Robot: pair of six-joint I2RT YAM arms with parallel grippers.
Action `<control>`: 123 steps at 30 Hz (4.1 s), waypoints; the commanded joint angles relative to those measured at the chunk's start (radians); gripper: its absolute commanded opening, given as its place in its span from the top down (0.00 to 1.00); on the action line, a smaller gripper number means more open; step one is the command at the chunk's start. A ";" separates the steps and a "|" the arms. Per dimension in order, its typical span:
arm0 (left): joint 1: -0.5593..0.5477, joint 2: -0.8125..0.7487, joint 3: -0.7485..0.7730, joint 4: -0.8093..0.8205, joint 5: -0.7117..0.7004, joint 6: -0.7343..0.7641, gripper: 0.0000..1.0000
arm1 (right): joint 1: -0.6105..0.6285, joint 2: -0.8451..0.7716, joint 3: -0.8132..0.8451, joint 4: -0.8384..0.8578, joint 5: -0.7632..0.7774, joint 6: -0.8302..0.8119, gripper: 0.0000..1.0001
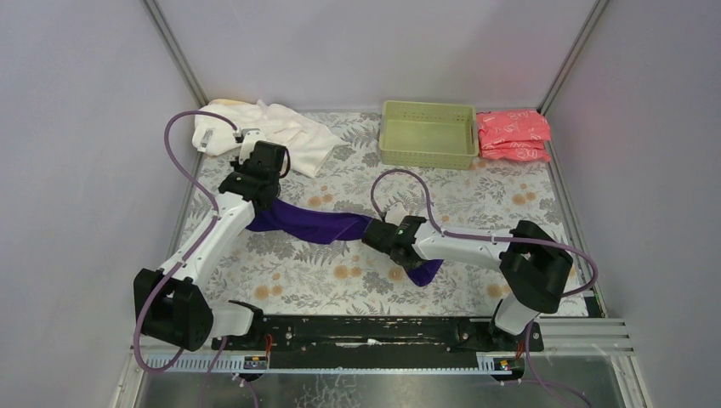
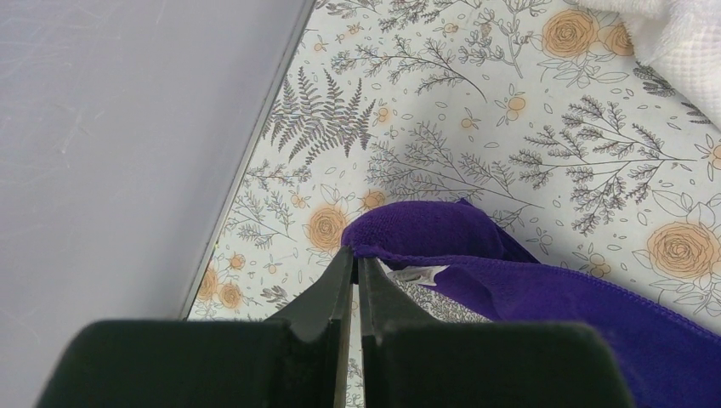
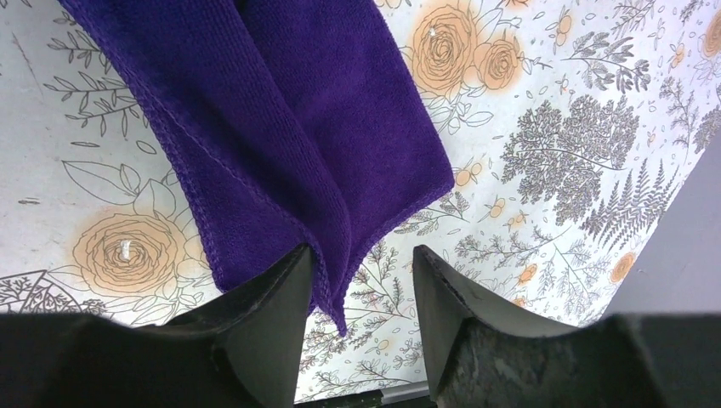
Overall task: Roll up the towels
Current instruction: Flatten out the towel at the center of the board, then fold the towel at the center of the board.
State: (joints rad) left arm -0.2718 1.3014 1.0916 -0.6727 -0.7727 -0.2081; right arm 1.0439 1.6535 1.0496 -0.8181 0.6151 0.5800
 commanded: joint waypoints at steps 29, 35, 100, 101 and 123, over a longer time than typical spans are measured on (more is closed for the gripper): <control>0.022 0.023 0.015 0.033 -0.009 -0.007 0.99 | 0.004 -0.101 -0.052 -0.012 -0.036 -0.022 1.00; 0.061 0.045 0.073 0.021 -0.011 -0.011 1.00 | -0.224 -0.204 0.028 0.017 0.093 -0.136 1.00; 0.201 0.530 0.329 0.270 0.366 0.046 1.00 | -0.903 -0.025 -0.127 1.192 -0.253 -0.873 1.00; 0.205 0.527 0.333 0.267 0.365 0.043 1.00 | -0.904 -0.032 -0.118 1.181 -0.282 -0.876 1.00; 0.232 0.339 0.181 0.266 0.265 -0.031 1.00 | -0.923 -0.104 -0.189 1.131 -0.440 -0.857 1.00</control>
State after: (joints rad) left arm -0.0490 1.6661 1.2999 -0.4431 -0.4797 -0.2092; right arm 0.1268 1.6108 0.8661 0.3214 0.1848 -0.3077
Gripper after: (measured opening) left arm 0.009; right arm 0.017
